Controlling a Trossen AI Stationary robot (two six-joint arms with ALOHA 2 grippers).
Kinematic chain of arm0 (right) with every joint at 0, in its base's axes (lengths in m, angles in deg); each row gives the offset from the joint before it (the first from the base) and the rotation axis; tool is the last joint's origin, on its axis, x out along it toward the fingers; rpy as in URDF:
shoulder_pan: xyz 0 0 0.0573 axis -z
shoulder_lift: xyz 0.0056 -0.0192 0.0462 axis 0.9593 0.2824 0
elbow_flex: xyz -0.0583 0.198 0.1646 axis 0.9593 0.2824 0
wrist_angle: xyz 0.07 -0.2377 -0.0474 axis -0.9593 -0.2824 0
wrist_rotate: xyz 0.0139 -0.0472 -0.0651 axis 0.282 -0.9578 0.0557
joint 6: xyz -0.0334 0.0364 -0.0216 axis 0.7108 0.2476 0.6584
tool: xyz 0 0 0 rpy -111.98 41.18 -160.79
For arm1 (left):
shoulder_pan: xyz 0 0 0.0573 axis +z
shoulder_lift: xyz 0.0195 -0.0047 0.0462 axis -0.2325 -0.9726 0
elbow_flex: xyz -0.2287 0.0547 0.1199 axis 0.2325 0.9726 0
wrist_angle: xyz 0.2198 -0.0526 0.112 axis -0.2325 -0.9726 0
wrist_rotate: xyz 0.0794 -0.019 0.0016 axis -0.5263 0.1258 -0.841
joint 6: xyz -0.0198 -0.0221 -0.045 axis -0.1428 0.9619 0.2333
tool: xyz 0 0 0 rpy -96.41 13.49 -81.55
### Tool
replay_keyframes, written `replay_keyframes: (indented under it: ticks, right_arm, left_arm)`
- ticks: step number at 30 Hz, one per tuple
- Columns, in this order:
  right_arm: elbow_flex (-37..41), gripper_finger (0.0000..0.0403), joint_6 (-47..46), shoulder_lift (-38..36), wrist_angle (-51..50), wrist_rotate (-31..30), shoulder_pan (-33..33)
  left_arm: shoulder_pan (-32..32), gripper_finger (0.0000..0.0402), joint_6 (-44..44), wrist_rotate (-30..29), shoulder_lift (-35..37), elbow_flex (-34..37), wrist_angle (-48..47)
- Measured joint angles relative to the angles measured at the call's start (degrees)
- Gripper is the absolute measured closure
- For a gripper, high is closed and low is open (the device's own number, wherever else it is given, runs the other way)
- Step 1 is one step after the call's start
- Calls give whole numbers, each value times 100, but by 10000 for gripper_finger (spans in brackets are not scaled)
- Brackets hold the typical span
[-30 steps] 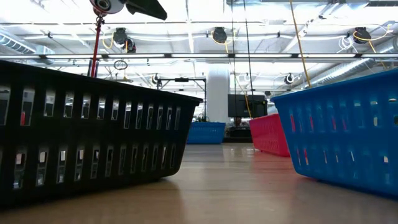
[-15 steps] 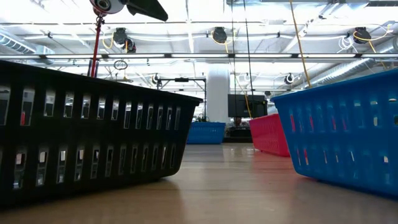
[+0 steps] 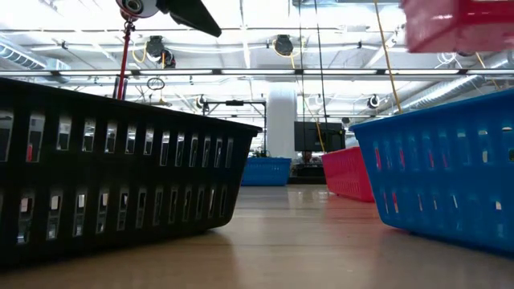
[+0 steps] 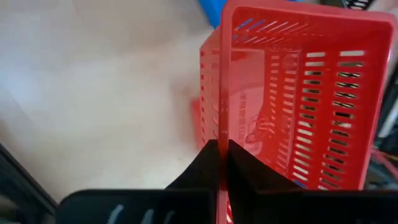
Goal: Stack baskets by color
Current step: Stack the bottom right red bin on top of the top red bin
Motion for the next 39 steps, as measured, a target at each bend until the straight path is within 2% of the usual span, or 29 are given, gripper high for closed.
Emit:
replay_keyframes:
  ticks: [6,12,21,28,39]
  right_arm:
    - [85,400,1676,-554,90,-118,856]
    - [753,400,3432,-1278,1008,-60,1666]
    - [2124,399,4995,-2147,2777,1001,2828]
    - [2753,399,5549,-2273,3655,1942,3675]
    - [3384,400,5795,-2238,4156,2488,4404]
  left_arm:
    - [0,346,-61,2,0,0,-29]
    - [0,346,-204,0,0,0,-27]
    - [39,346,-477,0,0,0,13]
    - [103,346,-434,-4,0,0,137]
    - [103,346,-445,-2,0,0,139]
